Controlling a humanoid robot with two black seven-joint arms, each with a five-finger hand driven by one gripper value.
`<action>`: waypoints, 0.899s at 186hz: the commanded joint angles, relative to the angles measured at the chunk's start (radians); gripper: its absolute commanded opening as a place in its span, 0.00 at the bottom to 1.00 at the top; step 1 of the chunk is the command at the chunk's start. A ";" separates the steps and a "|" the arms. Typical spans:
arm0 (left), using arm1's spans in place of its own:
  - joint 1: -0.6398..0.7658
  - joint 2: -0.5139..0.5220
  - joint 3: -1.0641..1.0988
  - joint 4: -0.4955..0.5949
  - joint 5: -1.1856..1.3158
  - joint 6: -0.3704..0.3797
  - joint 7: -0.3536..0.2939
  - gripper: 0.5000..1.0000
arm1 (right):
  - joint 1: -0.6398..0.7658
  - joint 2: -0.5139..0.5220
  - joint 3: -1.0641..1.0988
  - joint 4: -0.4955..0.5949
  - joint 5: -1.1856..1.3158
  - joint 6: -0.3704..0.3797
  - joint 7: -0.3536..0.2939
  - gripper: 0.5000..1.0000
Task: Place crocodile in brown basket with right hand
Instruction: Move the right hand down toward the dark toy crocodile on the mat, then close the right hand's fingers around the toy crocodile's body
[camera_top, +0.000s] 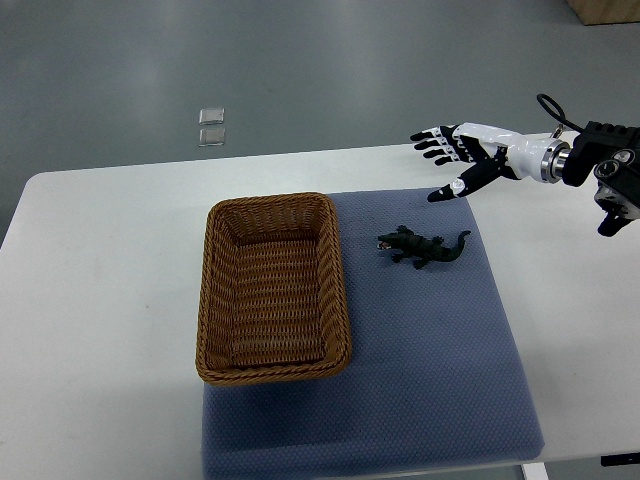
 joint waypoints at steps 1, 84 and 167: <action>0.000 0.000 0.000 -0.003 0.000 0.000 0.000 1.00 | 0.003 -0.006 -0.030 0.051 -0.114 0.004 0.003 0.86; 0.000 0.000 0.000 -0.003 0.000 0.000 0.000 1.00 | 0.032 0.045 -0.165 0.057 -0.175 -0.098 0.000 0.85; 0.000 0.000 0.001 -0.003 0.000 0.000 0.000 1.00 | -0.002 0.063 -0.257 0.056 -0.186 -0.240 0.000 0.84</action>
